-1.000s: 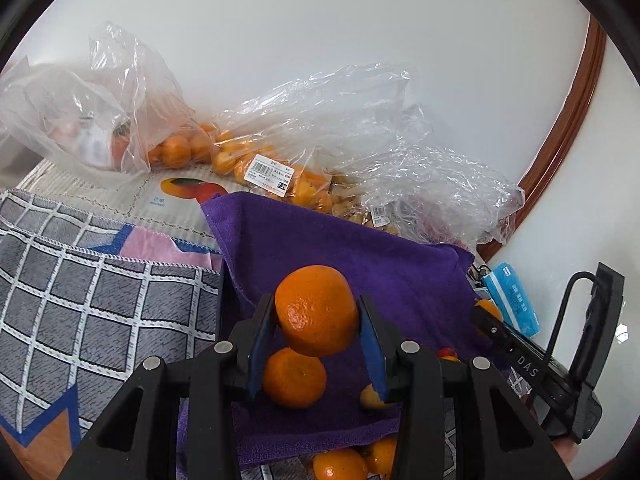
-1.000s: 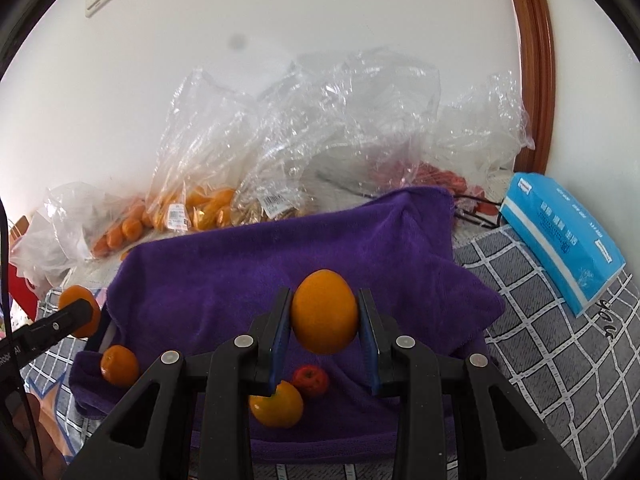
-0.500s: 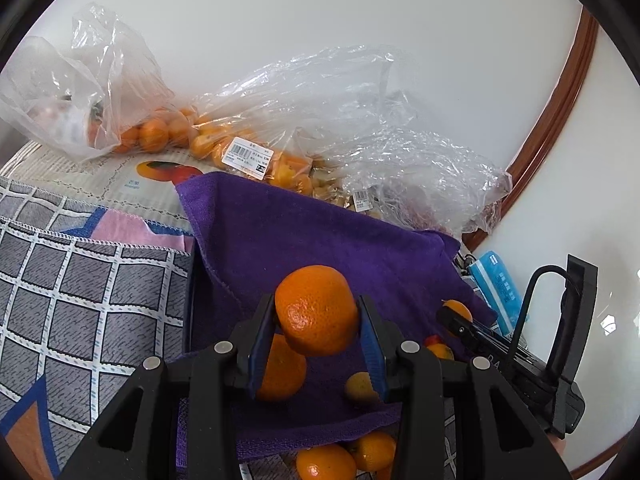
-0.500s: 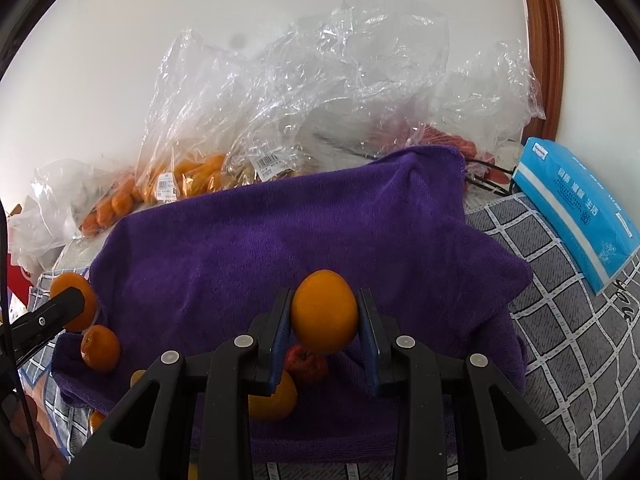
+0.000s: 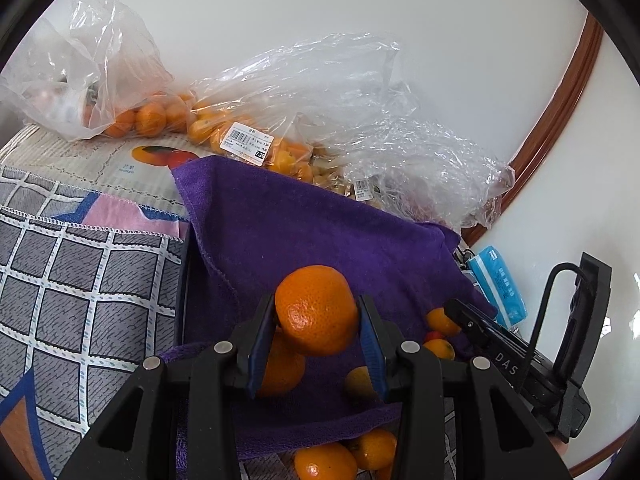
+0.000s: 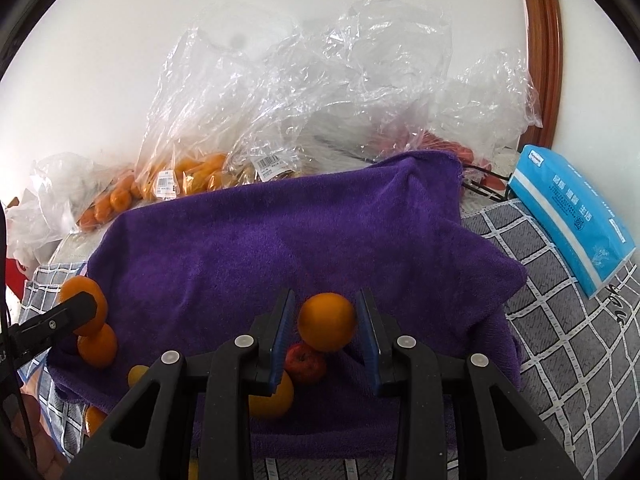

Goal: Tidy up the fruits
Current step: 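Open the right gripper releasing the oval orange on the towel while the left lowers its orange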

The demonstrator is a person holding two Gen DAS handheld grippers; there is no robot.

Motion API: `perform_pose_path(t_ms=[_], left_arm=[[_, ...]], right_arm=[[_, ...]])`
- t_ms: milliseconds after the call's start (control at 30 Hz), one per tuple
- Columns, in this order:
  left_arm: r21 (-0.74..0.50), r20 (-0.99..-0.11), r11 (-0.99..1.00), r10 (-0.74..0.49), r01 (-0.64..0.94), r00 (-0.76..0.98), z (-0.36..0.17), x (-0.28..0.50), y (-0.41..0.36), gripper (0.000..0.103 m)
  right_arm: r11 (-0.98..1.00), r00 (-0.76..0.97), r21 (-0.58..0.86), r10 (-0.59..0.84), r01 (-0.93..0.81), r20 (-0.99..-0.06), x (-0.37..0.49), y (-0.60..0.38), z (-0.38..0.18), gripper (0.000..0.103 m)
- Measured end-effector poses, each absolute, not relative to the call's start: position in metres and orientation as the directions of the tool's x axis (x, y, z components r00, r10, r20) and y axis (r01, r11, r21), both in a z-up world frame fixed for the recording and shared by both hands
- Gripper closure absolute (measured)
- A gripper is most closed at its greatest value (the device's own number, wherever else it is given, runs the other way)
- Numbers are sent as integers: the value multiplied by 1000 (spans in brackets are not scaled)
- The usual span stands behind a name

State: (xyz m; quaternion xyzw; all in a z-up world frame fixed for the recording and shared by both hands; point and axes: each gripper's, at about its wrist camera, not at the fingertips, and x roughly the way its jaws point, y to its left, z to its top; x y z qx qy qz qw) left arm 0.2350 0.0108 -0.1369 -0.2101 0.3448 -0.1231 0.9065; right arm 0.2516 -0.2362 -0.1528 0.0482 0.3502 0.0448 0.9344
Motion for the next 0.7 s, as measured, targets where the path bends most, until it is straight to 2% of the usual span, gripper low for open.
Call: perform_pose_path(t_ms=[133, 367, 700], left_arm=[[-445, -576, 892, -354, 81, 737, -137, 234, 8, 64], [-443, -571, 892, -357, 89, 740, -136, 233, 7, 64], [-450, -565, 888, -364, 93, 741, -135, 233, 6, 63]], right_arm=[[987, 761, 152, 136, -49, -635, 249, -240, -148, 60], [985, 767, 164, 143, -51, -625, 248, -240, -145, 55], [986, 768, 157, 138, -49, -626, 246, -238, -145, 54]])
